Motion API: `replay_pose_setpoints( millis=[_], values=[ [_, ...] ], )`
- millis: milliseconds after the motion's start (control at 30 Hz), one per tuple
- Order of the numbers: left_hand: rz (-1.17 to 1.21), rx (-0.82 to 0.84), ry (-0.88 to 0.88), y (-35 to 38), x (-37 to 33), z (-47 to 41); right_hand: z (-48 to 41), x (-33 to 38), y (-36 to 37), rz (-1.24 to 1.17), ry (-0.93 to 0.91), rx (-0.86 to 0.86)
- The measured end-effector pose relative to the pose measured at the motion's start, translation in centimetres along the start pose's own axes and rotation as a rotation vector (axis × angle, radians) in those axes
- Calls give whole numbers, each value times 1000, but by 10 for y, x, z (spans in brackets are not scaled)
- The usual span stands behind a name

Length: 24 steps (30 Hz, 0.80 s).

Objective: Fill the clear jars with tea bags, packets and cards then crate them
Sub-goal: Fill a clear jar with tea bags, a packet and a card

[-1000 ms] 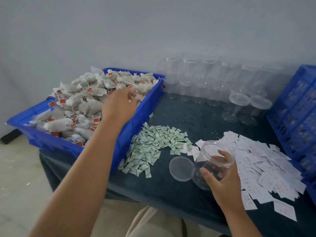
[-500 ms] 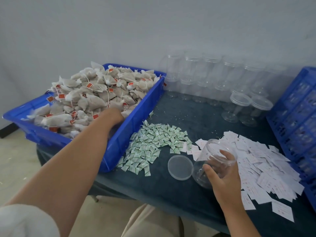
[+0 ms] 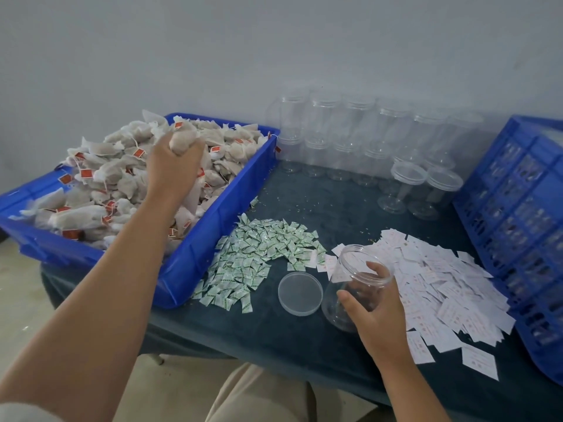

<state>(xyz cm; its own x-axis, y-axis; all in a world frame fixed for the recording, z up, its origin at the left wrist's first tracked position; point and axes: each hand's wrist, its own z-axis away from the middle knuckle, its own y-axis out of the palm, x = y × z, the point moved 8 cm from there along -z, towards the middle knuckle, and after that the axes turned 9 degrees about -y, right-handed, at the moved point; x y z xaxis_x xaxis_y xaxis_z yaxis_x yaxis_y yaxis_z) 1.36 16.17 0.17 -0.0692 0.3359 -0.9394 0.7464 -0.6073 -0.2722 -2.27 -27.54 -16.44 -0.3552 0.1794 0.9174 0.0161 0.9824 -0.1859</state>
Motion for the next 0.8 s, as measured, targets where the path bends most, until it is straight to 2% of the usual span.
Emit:
replay_pose_setpoints(
  millis=[167, 300, 433, 567, 667, 800],
  values=[
    [205, 50, 20, 8, -53, 24, 1, 5, 0, -14, -19, 17],
    [363, 209, 47, 41, -95, 66, 3, 10, 6, -18, -61, 74],
    [414, 377, 70, 90, -117, 124, 6, 14, 16, 37, -107, 189],
    [444, 430, 60, 136, -115, 179, 7, 21, 19, 83, -156, 229],
    [362, 500, 49, 164, -103, 207, 7, 22, 16, 87, -156, 205],
    [152, 638, 51, 180, -83, 221, 5, 15, 9, -28, -100, 125]
  ],
)
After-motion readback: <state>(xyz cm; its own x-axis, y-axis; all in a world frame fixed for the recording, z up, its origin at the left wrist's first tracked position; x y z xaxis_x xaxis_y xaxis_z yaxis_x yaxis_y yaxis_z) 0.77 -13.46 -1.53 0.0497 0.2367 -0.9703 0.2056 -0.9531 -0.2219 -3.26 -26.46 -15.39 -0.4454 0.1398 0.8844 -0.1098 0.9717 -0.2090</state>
